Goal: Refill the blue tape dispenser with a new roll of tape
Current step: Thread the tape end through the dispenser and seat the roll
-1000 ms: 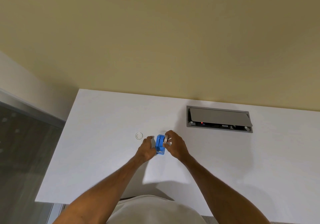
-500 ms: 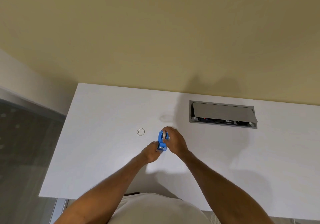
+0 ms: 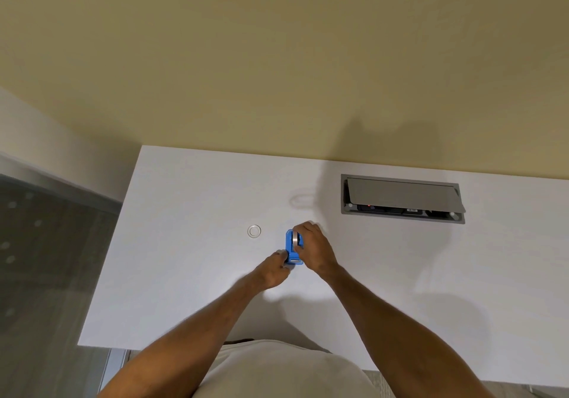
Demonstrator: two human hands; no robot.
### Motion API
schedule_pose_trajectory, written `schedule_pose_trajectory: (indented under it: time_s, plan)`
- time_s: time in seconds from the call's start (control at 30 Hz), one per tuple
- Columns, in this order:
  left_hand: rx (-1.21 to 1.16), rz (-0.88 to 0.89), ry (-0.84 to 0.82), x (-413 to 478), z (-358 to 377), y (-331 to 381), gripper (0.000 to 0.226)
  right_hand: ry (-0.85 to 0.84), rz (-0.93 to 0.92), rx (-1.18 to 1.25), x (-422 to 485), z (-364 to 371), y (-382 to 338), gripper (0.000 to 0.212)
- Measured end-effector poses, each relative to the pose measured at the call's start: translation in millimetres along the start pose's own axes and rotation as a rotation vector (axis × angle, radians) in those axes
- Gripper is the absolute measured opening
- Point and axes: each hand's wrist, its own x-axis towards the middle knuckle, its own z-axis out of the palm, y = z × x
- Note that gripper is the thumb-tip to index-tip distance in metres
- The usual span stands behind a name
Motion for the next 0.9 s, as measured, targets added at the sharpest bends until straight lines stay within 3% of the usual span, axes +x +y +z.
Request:
schedule_pose_trajectory:
  time_s: [0.13,0.23,0.5,0.9]
  plan:
    - [-0.021,-0.001,-0.012,-0.6,-0.5,-1.3,0.014,0.002,-0.011,-0.029,1.6,-0.5,2.0,0.048]
    - [-0.057,-0.002,-0.008,0.4,-3.1,-1.7,0.028,-0.017,-0.007,-0.008,2.5,-1.1,3.4,0.047]
    - [-0.129,0.068,0.097,4.6,-8.5,1.2,0.038,-0.042,0.008,0.1,2.1,-1.7,3.2,0.044]
    - [-0.17,0.002,0.181,10.9,-7.8,2.5,0.061,-0.019,0.056,0.201,1.1,0.8,5.1,0.042]
